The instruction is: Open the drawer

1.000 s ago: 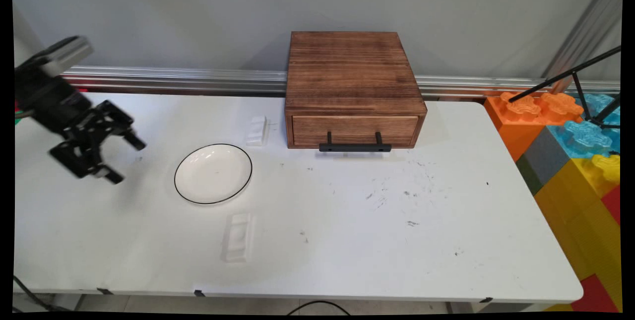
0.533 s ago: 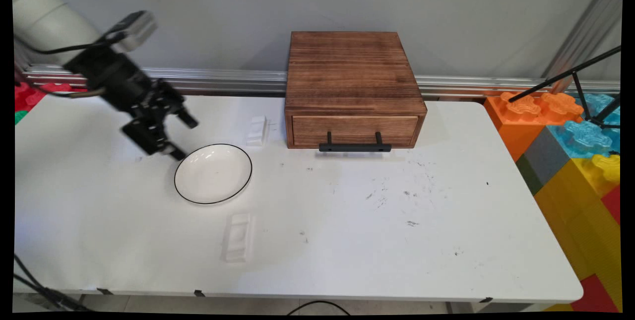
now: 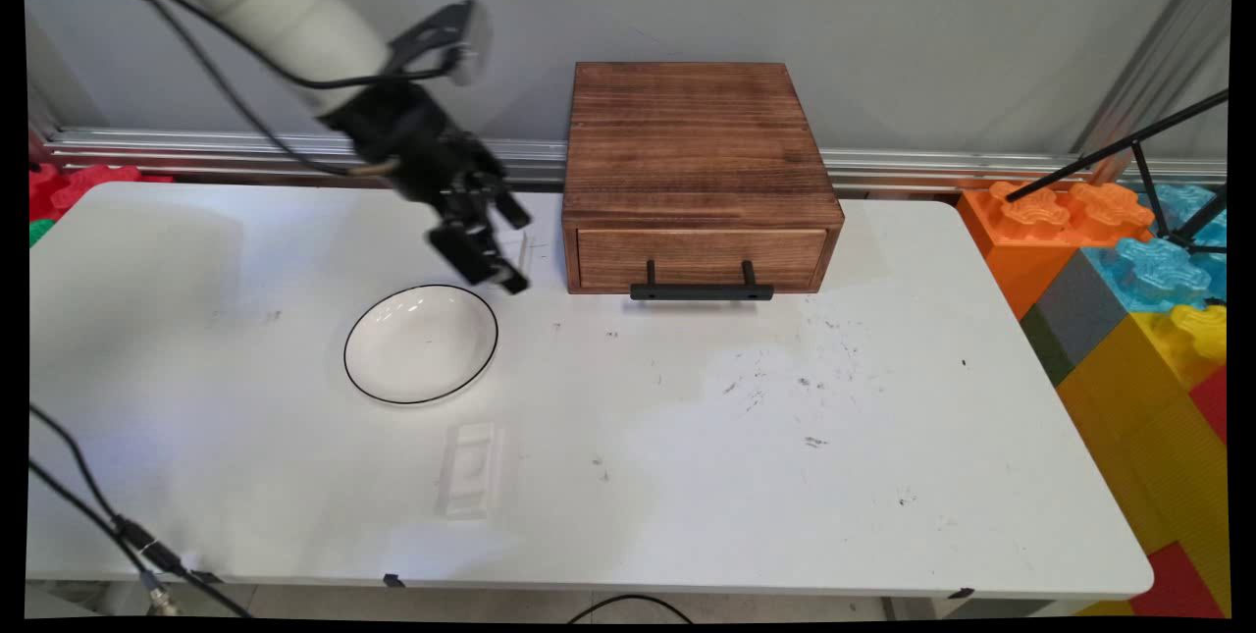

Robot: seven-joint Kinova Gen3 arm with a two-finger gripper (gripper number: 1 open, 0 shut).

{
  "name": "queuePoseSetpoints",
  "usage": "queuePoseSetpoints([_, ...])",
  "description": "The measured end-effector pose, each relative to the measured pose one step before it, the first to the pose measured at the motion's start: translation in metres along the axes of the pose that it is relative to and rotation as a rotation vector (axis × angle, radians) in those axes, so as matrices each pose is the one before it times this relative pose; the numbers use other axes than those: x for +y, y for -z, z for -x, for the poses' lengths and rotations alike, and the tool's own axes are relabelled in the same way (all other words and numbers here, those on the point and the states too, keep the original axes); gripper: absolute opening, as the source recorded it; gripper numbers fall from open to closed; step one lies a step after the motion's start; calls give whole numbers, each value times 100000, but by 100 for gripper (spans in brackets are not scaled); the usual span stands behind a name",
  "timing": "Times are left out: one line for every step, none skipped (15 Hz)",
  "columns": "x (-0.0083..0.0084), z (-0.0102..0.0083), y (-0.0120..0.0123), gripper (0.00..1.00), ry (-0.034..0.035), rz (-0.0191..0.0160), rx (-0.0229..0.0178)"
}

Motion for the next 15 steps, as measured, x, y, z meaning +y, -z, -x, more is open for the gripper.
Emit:
queuePoseSetpoints([105, -1264, -920, 100, -388, -728, -128])
queuePoseSetpoints([79, -1185, -948, 100, -363, -790, -155])
queuePoseSetpoints([54, -777, -661, 100, -168, -536, -110])
queuePoseSetpoints([96, -1164, -1046, 100, -247, -763, -98])
queuePoseSetpoints([84, -917, -901, 100, -299, -628, -61])
queuePoseSetpoints([35, -600, -634, 100, -319, -540, -67])
queuePoseSetpoints([32, -759, -875, 100, -489, -788, -131])
queuePoseSetpoints([-3, -651, -896, 100, -688, -925, -195])
queuePoseSetpoints([-14, -569, -901, 100, -736, -947, -208])
queuePoseSetpoints([-2, -437, -788, 100, -716, -663, -255])
queuePoseSetpoints([13, -412, -940, 100, -778, -647, -301])
queuePoseSetpoints([10, -281, -789, 100, -631, -503, -325])
queuePoseSetpoints([-6, -348, -1045, 100, -827, -549, -430])
queuePoseSetpoints([-25, -211, -864, 100, -566, -521, -404])
queuePoseSetpoints([-20, -147, -623, 100, -439, -350, -262])
